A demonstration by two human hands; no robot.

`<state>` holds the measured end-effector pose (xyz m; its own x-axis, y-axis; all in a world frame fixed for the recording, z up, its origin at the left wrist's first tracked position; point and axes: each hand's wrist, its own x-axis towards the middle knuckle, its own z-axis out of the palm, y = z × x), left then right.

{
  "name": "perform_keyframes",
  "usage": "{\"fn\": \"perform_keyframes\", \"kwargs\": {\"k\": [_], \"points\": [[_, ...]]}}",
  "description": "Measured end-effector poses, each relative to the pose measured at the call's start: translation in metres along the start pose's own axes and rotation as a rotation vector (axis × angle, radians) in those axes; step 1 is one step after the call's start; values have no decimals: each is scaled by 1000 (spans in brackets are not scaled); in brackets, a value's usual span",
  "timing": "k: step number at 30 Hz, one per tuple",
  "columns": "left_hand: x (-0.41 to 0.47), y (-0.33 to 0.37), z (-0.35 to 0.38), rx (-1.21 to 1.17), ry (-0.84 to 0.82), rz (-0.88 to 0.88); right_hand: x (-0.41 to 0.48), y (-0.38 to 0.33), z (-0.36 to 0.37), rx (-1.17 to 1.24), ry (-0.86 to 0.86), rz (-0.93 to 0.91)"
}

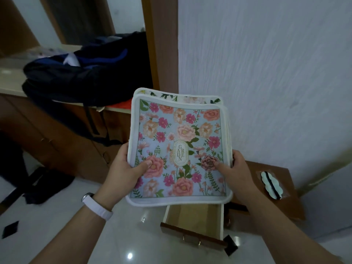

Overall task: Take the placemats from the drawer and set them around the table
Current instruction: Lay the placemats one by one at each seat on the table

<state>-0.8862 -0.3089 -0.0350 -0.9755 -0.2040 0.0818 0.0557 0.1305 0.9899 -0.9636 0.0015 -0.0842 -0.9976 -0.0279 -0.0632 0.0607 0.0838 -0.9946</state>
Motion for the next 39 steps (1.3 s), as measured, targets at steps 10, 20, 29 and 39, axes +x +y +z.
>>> {"fn": "perform_keyframes", "kwargs": {"k": [10, 20, 29, 39], "points": [[-89, 17, 30, -8, 387, -122, 17, -7, 2, -36, -359, -15], [-240, 31, 26, 71, 805, -202, -38, -13, 74, -110, -766, -44], [-440, 39, -20, 88, 1217, -196, -200, -30, 190, -174, -1147, -162], [-694, 40, -50, 28, 1596, -149, -462, -32, 284, -260, -1446, -331]]}}
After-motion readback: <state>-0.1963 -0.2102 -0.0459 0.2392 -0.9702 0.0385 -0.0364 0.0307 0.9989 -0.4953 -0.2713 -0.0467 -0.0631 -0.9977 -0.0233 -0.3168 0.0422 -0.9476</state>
